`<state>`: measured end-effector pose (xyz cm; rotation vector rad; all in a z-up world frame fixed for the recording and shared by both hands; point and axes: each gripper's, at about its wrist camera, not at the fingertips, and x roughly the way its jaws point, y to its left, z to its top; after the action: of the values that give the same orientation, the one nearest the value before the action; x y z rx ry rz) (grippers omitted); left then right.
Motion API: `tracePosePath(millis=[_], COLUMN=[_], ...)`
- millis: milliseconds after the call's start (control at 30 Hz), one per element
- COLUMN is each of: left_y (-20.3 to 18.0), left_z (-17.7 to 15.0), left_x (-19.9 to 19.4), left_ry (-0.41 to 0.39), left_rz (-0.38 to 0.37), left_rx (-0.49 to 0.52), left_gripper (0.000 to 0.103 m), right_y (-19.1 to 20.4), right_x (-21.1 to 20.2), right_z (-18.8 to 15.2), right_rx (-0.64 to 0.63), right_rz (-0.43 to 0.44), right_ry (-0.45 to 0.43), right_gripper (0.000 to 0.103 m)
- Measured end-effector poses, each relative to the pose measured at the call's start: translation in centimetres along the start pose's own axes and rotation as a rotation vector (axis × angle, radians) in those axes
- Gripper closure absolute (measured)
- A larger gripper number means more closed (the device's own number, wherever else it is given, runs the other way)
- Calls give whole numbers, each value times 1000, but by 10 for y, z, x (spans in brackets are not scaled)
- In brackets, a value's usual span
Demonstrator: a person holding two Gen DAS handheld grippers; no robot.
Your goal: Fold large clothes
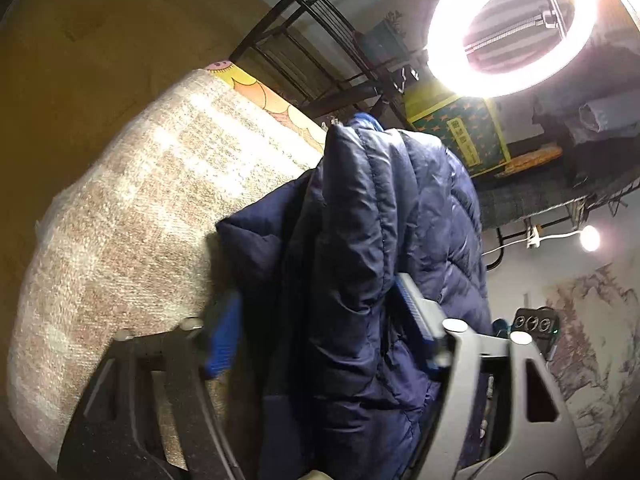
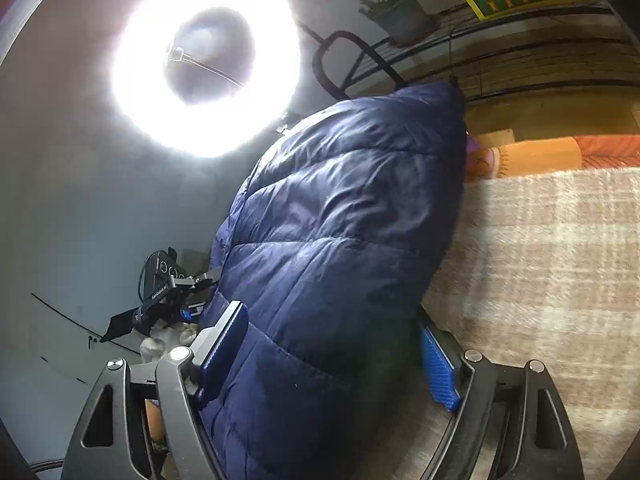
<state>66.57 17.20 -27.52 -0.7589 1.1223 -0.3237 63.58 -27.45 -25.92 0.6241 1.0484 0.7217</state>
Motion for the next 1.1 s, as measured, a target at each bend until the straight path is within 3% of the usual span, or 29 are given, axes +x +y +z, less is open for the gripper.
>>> tracePosePath(millis=[67,200,333,700,1100], left_y=[-5,-18,-35,-96,-154], left_z=[-2,-7,-15,-78,-183], left_x=[1,-7,-24,-82,-156], left_ry=[-2,-30,-61,-73,-59], left_rz=[4,25,31,23,-35], left_rx=[1,22,40,113,195], left_gripper=[57,75,86,91,92], right_y=[1,-2,12,94,171], right_x=[3,-2,-15,-84,-184], right_z=[-1,-3,-8,-38,-124], right_rx=[12,59,33,-80,-142], right_rz=[-8,-2,-45,-131,-278], right_ry=[2,-9,-22,-29,-58], right_gripper=[31,65,78,84,85])
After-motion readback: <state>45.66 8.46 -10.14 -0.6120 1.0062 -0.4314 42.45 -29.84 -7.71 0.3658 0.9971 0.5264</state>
